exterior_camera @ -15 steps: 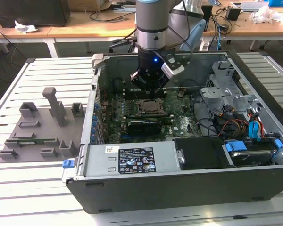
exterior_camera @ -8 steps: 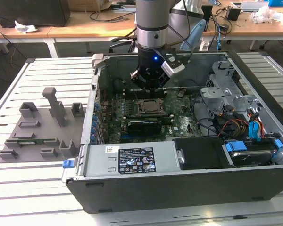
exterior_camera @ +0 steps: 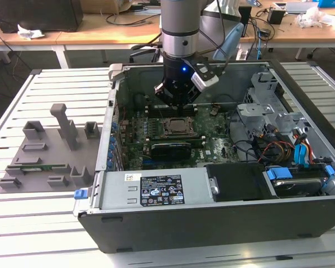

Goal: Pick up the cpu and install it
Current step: 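Install the first cpu locking lever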

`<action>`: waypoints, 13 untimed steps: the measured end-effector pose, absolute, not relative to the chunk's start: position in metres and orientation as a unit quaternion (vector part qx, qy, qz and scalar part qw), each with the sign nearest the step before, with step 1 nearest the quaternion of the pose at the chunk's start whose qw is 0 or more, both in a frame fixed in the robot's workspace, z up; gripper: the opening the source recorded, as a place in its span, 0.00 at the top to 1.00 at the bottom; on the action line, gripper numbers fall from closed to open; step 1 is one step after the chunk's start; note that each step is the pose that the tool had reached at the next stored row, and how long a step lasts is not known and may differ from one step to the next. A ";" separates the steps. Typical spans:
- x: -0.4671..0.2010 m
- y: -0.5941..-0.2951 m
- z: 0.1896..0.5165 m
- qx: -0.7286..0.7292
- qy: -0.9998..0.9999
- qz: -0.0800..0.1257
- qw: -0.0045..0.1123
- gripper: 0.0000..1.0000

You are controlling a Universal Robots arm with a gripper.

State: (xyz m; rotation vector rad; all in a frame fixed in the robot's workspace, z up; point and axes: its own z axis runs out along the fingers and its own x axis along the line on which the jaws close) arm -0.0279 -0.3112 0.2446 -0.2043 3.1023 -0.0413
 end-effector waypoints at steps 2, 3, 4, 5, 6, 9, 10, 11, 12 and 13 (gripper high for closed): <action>-0.028 -0.311 0.245 -0.066 0.998 -0.013 0.016 0.89; -0.028 -0.311 0.245 -0.066 0.998 -0.013 0.016 0.89; -0.029 -0.311 0.245 -0.066 0.998 -0.013 0.016 0.89; -0.030 -0.311 0.245 -0.066 0.998 -0.013 0.016 0.89; -0.031 -0.311 0.245 -0.066 0.998 -0.013 0.016 0.89; -0.036 -0.311 0.245 -0.066 0.998 -0.013 0.016 0.89; -0.038 -0.311 0.245 -0.066 0.998 -0.013 0.016 0.89; -0.039 -0.311 0.245 -0.066 0.998 -0.013 0.016 0.89; -0.040 -0.311 0.245 -0.066 0.998 -0.013 0.016 0.89; -0.041 -0.311 0.245 -0.066 0.998 -0.013 0.016 0.89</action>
